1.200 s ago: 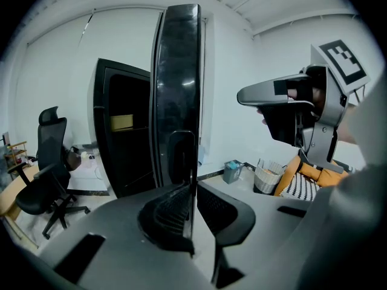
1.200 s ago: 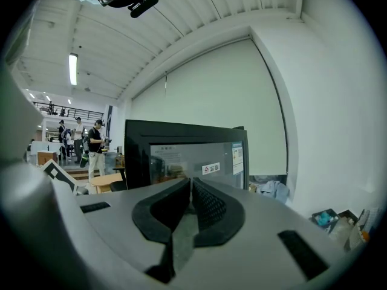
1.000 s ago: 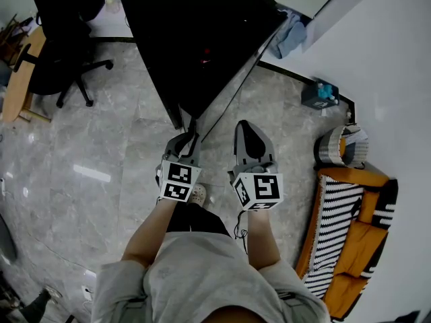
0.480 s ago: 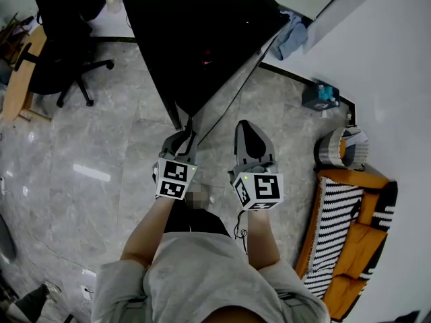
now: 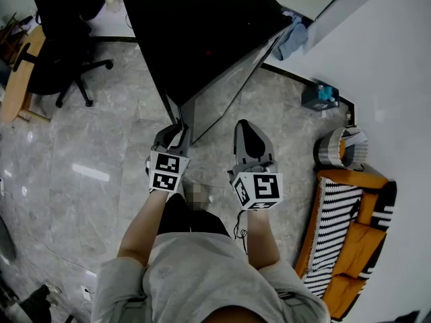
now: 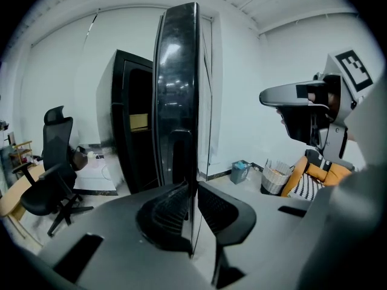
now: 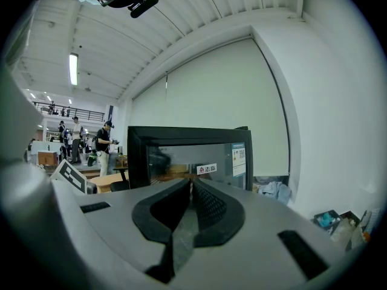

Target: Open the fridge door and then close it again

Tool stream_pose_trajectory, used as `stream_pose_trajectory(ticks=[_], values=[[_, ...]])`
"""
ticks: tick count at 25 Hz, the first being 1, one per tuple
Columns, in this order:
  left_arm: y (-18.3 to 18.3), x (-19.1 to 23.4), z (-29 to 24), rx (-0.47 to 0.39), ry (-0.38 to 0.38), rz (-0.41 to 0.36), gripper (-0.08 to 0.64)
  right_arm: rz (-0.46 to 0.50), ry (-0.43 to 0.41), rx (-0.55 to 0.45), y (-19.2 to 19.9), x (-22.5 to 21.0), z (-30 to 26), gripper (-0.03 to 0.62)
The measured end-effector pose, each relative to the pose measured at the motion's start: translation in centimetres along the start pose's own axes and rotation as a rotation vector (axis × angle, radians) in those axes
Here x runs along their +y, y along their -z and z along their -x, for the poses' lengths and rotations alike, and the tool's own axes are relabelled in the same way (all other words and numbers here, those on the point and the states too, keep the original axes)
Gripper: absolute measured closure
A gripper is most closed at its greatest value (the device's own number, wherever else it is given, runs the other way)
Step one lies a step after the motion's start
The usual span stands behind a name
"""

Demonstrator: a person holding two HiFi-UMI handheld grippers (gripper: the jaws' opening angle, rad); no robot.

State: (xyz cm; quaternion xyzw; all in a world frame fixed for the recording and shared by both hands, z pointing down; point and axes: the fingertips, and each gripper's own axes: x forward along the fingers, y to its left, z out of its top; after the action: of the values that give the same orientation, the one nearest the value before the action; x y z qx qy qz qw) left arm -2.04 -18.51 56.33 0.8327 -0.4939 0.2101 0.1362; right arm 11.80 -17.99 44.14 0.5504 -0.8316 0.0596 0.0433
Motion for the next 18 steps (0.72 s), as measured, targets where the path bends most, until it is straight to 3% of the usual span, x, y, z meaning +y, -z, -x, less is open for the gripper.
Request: stream_pose_trajectory(ticks=[18], values=[[-0.7, 5.5, -1.5, 0.02, -0.059, -0.013, 0.505, 0.005, -0.002, 0.005, -0.1, 0.7, -1.5, 0.566]])
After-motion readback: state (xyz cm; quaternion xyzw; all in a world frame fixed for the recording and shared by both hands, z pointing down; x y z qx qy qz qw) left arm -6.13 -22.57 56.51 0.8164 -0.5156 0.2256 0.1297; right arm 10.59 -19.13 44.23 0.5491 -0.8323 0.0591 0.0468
